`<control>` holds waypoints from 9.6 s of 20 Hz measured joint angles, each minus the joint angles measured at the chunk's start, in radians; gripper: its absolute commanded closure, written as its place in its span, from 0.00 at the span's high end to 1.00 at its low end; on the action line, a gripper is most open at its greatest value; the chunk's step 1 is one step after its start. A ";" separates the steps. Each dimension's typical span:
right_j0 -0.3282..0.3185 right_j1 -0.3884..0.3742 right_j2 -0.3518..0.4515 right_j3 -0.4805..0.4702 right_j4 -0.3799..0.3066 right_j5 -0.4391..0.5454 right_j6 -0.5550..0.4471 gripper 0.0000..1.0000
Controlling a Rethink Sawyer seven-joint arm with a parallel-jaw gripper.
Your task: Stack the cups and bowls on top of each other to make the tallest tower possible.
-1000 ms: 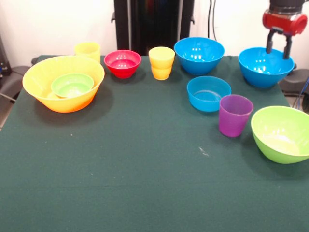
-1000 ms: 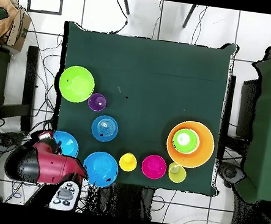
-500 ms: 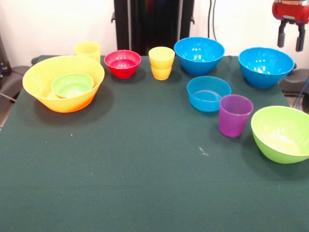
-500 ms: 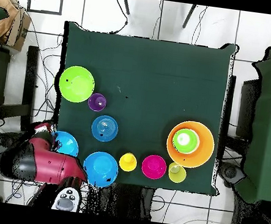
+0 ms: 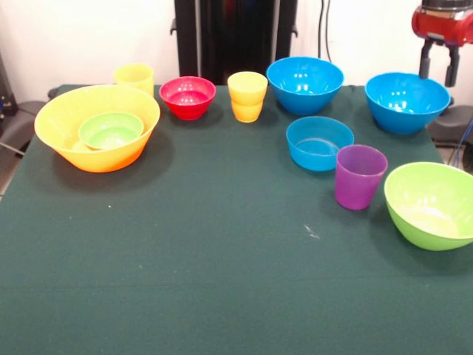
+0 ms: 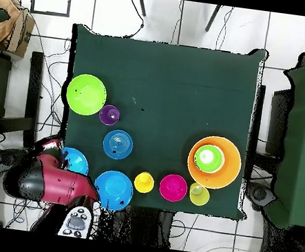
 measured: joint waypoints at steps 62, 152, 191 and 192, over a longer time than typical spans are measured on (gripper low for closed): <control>0.095 0.080 -0.111 -0.183 0.149 0.121 0.000 1.00; 0.178 0.317 -0.190 -0.223 0.154 -0.014 0.000 0.00; 0.000 -0.135 -0.175 -0.032 0.153 0.190 0.000 0.00; -0.001 -0.137 -0.173 -0.029 0.153 0.190 0.000 0.00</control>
